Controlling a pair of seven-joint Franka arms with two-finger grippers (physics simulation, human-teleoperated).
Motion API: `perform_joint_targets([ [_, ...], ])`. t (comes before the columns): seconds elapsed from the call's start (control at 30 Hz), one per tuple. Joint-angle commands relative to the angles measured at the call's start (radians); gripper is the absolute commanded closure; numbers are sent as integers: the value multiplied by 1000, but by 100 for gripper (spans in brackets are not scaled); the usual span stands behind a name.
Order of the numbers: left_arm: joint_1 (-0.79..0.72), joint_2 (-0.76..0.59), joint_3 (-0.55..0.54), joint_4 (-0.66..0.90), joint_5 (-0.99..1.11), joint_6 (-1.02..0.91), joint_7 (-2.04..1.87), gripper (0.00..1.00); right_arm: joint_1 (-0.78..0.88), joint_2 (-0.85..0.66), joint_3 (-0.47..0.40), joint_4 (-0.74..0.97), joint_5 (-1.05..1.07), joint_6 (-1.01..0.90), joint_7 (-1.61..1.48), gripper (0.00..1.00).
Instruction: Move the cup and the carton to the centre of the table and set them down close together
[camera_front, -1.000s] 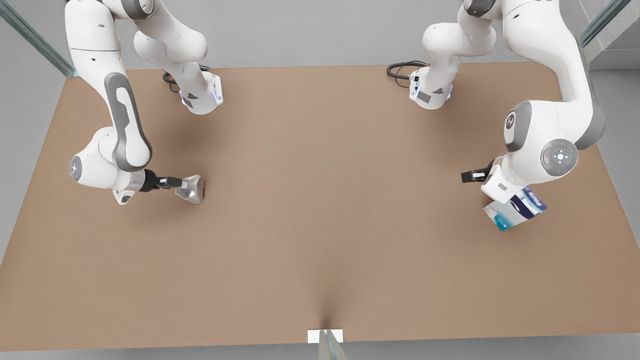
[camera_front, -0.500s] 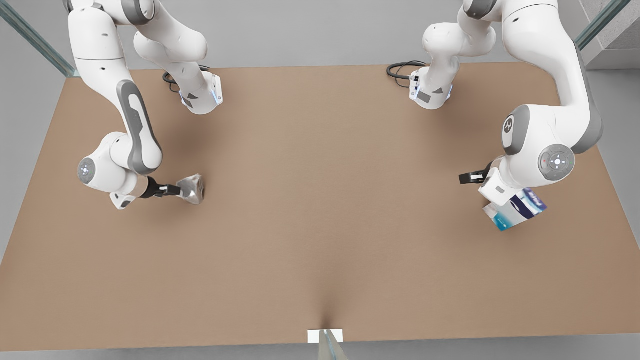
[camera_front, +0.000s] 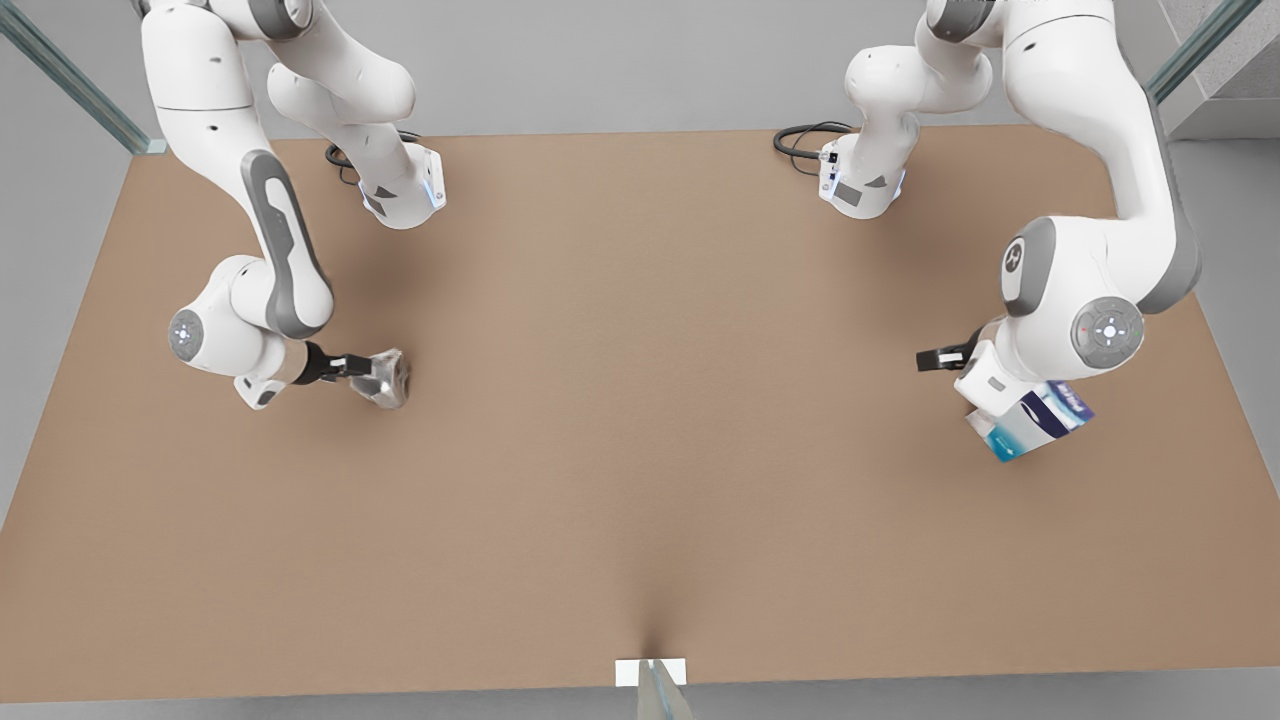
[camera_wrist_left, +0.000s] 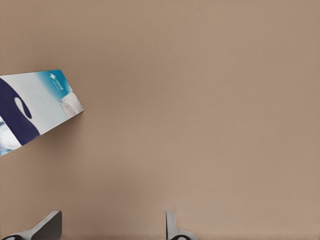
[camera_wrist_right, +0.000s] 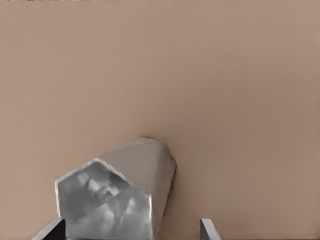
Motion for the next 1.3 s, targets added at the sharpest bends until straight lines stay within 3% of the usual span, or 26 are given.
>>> perform_joint_targets([
  [0.0, -2, 0, 0, 0, 1, 0, 0, 0, 3, 0, 0, -2, 1, 0, 2, 1],
  [0.77, -6, 12, 0, 2, 1, -2, -6, 0, 17, 70, 0, -43, -37, 75, 40, 4],
  [0.8, -6, 11, 0, 2, 1, -2, -5, 0, 17, 70, 0, -40, -37, 63, 38, 28],
  [0.83, -6, 6, 0, 2, 1, -2, -5, 0, 17, 69, -2, -40, -37, 52, 34, 79],
  [1.07, -14, -71, -14, 9, -15, 0, 12, 0, 14, 78, 0, -37, -57, 45, 66, 79],
  [1.27, -14, -58, -14, 17, -22, 0, 0, 0, 14, 78, -2, 2, -55, 3, 81, 79],
])
